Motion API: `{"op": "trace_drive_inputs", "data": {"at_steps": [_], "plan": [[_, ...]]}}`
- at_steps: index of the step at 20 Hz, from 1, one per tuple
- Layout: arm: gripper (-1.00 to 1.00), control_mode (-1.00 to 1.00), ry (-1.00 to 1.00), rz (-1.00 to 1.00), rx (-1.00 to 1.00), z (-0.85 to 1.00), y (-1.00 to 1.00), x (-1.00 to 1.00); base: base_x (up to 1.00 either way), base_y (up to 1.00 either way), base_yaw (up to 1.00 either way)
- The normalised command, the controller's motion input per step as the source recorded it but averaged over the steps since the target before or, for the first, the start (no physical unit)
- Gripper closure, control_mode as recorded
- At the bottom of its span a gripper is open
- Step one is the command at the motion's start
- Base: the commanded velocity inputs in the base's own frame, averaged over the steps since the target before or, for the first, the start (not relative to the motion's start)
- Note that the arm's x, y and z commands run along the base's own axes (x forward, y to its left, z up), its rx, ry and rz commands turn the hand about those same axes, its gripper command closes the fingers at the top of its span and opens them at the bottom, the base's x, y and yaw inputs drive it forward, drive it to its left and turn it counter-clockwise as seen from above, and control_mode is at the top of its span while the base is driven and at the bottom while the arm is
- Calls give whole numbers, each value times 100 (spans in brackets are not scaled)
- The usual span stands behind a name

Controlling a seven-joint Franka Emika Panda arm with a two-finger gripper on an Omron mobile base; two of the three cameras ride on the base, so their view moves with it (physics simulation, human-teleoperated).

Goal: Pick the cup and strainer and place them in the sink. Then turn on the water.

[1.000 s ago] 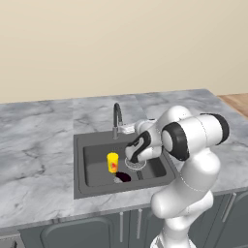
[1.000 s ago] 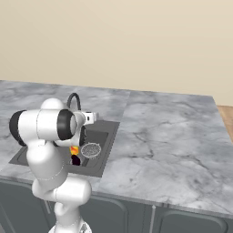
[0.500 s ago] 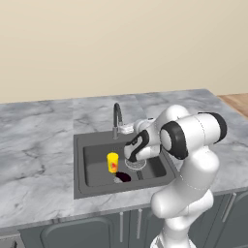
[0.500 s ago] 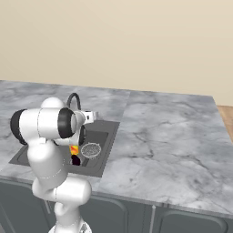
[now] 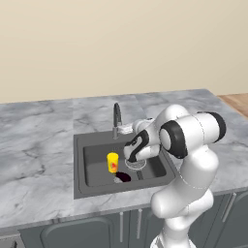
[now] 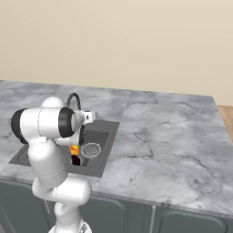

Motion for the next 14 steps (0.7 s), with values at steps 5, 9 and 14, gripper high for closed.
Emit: {"op": "trace_drive_inputs", "data": {"at_steps": [5, 9, 14], "plan": [[-100, -100, -21, 0, 7, -35, -1, 0, 0, 0, 0], [-100, -100, -21, 0, 7, -31, -5, 0, 0, 0, 0], [-100, -100, -19, 0, 5, -26, -2, 0, 0, 0, 0]]}}
